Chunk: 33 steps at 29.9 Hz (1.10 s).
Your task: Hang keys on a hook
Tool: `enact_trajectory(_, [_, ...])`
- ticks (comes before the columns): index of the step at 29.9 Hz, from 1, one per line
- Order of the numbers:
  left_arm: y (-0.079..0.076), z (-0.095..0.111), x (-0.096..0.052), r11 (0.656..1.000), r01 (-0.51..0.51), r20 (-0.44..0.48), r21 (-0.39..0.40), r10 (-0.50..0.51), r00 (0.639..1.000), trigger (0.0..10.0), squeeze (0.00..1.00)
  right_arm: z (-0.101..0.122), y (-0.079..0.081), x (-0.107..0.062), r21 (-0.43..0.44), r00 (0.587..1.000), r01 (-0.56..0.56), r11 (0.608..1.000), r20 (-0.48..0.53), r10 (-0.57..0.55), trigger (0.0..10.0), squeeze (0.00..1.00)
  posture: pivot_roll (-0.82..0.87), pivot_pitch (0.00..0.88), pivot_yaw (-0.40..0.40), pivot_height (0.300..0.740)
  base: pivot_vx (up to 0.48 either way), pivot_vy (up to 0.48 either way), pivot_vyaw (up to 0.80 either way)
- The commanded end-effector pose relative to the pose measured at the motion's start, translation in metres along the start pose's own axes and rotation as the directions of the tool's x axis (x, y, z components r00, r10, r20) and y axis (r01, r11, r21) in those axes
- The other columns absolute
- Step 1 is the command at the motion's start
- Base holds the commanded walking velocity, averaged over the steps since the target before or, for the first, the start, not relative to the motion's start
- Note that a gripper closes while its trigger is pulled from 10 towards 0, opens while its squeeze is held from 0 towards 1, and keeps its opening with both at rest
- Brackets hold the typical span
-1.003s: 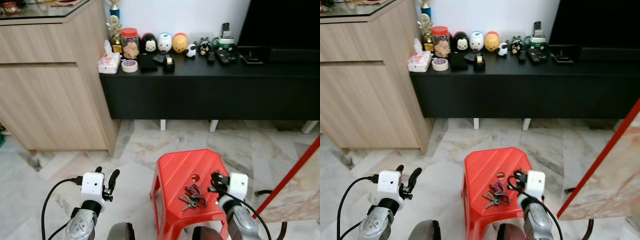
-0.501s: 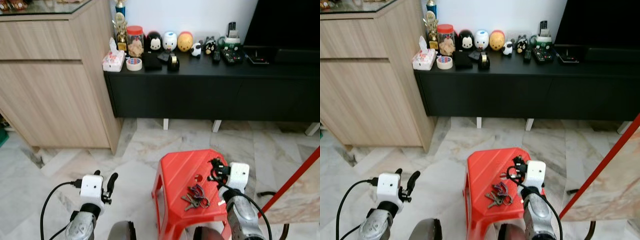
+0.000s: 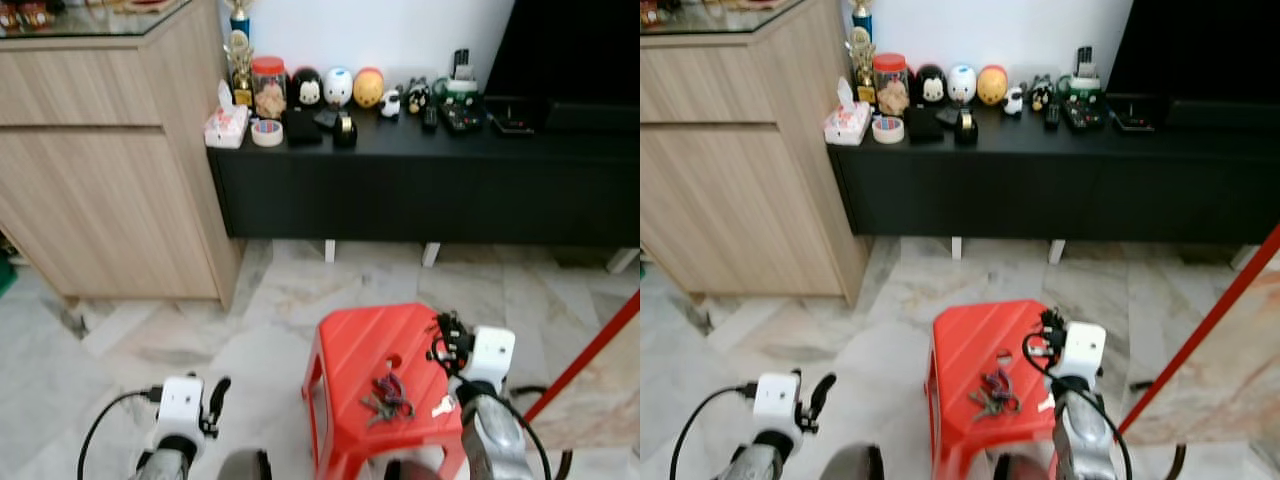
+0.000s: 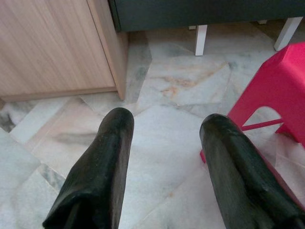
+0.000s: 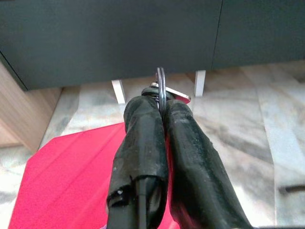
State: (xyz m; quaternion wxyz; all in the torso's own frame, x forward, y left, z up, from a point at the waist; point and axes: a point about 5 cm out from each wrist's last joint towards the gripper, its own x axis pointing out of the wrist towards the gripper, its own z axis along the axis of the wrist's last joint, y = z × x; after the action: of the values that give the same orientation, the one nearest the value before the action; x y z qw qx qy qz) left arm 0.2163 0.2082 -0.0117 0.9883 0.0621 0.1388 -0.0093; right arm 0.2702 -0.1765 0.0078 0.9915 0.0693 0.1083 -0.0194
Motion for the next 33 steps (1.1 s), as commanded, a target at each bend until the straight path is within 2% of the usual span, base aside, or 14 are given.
enact_trajectory(1, [0.001,0.002,0.002,1.000,0.000,0.009,0.018,0.000,1.000,10.0,0.00,0.007,0.002,0.003,-0.002,1.000,-0.003,1.000,0.019,0.003,10.0,0.00,0.04,0.000,-0.047,0.707,0.000,0.000,0.00])
enact_trajectory(8, [0.003,0.002,0.004,1.000,-0.004,0.008,0.019,0.004,1.000,10.0,0.00,0.009,0.004,0.005,-0.005,1.000,-0.005,1.000,0.011,0.005,10.0,0.00,0.04,0.000,-0.050,0.740,0.000,0.000,0.00])
enact_trajectory(10, [0.003,-0.002,0.003,1.000,-0.011,-0.006,0.015,0.011,1.000,10.0,0.00,0.001,0.003,0.004,-0.001,0.999,-0.002,1.000,-0.052,0.002,10.0,0.00,0.04,0.000,-0.049,0.740,0.000,0.000,0.00])
enact_trajectory(12, [0.004,-0.012,0.001,1.000,-0.016,-0.062,0.001,0.016,0.998,10.0,0.00,-0.014,-0.001,0.001,0.004,0.990,0.006,1.000,-0.143,-0.006,10.0,0.00,0.03,0.000,-0.046,0.740,0.000,0.000,0.00])
enact_trajectory(13, [0.004,-0.012,0.001,1.000,-0.016,-0.062,0.001,0.016,0.998,10.0,0.00,-0.014,-0.001,0.001,0.004,0.990,0.006,1.000,-0.143,-0.006,10.0,0.00,0.03,0.000,-0.046,0.740,0.000,0.000,0.00])
enact_trajectory(15, [0.007,-0.026,-0.004,1.000,-0.018,-0.145,0.008,0.019,0.989,10.0,0.00,-0.033,-0.011,-0.007,-0.025,0.970,0.035,0.999,-0.239,-0.040,10.0,0.00,0.03,0.000,-0.041,0.740,0.000,0.000,0.00])
enact_trajectory(17, [0.013,-0.034,-0.006,0.999,-0.034,-0.200,-0.003,0.032,0.979,10.0,0.00,-0.042,-0.016,-0.012,-0.049,0.955,0.044,0.998,-0.292,-0.057,10.0,0.00,0.03,0.000,-0.032,0.740,0.000,0.000,0.00])
enact_trajectory(22, [0.019,-0.042,-0.008,0.998,-0.065,-0.262,-0.027,0.056,0.963,10.0,0.00,-0.049,-0.020,-0.016,-0.065,0.938,0.053,0.996,-0.340,-0.072,10.0,0.00,0.02,0.000,-0.026,0.740,0.000,0.000,0.00])
enact_trajectory(24, [0.019,-0.056,-0.015,0.998,-0.064,-0.361,-0.023,0.051,0.931,10.0,0.00,-0.065,-0.027,-0.029,-0.096,0.898,0.079,0.992,-0.426,-0.113,10.0,0.00,0.03,0.000,-0.025,0.740,0.000,0.000,0.00])
enact_trajectory(27, [0.020,-0.066,-0.022,0.997,-0.077,-0.435,-0.027,0.058,0.898,10.0,0.00,-0.080,-0.034,-0.043,-0.104,0.859,0.122,0.987,-0.488,-0.158,10.0,0.00,0.03,0.000,-0.014,0.740,0.000,0.000,0.00])
enact_trajectory(33, [0.022,-0.064,-0.017,0.995,-0.091,-0.442,-0.042,0.063,0.895,10.0,0.00,-0.093,-0.030,-0.054,-0.106,0.822,0.123,0.987,-0.547,-0.162,10.0,0.00,0.01,0.000,0.011,0.740,0.000,0.000,0.00])
